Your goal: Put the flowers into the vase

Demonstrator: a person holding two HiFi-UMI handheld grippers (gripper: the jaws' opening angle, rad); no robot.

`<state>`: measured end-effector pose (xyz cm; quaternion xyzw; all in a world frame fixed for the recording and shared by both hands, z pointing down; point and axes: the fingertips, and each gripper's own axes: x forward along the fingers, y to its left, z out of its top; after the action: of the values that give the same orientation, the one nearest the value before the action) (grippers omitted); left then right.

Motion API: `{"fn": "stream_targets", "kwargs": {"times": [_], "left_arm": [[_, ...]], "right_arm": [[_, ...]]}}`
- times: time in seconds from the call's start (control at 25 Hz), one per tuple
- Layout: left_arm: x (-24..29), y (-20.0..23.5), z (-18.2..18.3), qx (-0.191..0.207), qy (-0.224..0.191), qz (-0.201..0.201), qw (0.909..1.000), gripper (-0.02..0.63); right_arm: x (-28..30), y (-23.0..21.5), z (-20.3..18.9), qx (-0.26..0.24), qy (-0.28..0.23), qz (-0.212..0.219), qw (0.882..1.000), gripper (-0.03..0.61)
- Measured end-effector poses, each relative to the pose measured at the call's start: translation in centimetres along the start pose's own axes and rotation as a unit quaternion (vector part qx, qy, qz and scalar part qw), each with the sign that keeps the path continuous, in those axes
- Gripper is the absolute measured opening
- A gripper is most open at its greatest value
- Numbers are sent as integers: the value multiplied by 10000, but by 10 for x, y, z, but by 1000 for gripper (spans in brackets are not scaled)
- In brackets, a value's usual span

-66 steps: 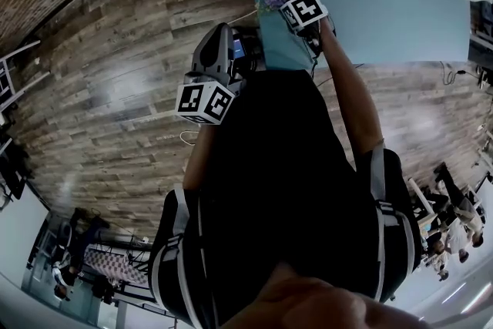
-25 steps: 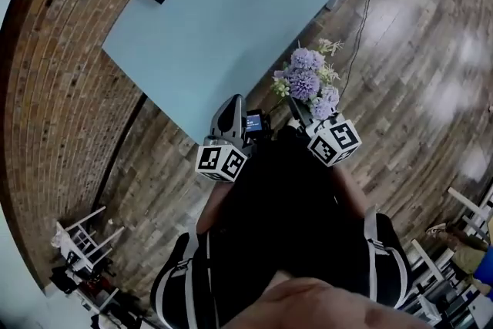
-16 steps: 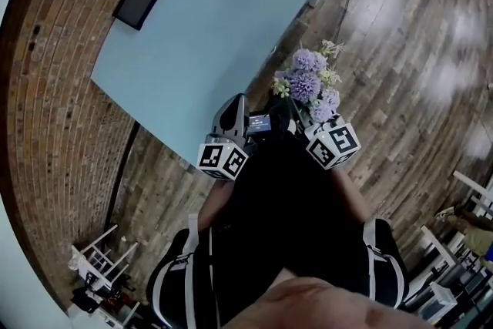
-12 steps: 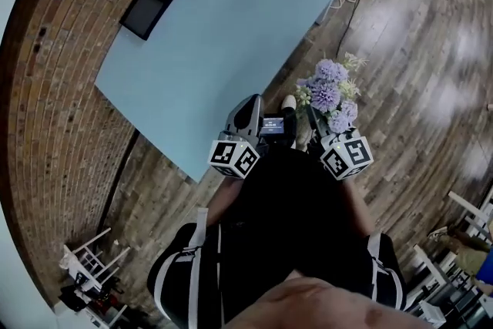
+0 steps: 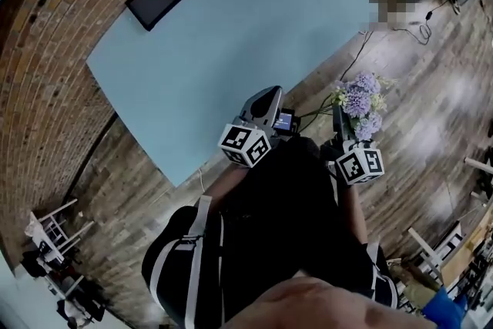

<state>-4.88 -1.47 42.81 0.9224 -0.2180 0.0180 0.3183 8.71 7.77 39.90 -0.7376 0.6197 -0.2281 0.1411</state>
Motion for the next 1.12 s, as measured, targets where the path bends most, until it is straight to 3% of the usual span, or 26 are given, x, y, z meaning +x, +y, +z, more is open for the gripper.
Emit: {"fn": "stream_targets", "kwargs": {"times": [0.32, 0.8, 1.12], "left_arm": [[55, 5, 9, 190, 246, 146, 9994, 18], [208, -114, -24, 594, 4, 246, 9979, 18], [265, -162, -35, 643, -209, 523, 9963, 18]], "right_arm": [[40, -55, 28, 194, -97, -63, 9997, 132], [16, -221, 127, 406, -569, 216, 9973, 132], [22, -289, 164, 695, -693, 635, 9931, 132]]}}
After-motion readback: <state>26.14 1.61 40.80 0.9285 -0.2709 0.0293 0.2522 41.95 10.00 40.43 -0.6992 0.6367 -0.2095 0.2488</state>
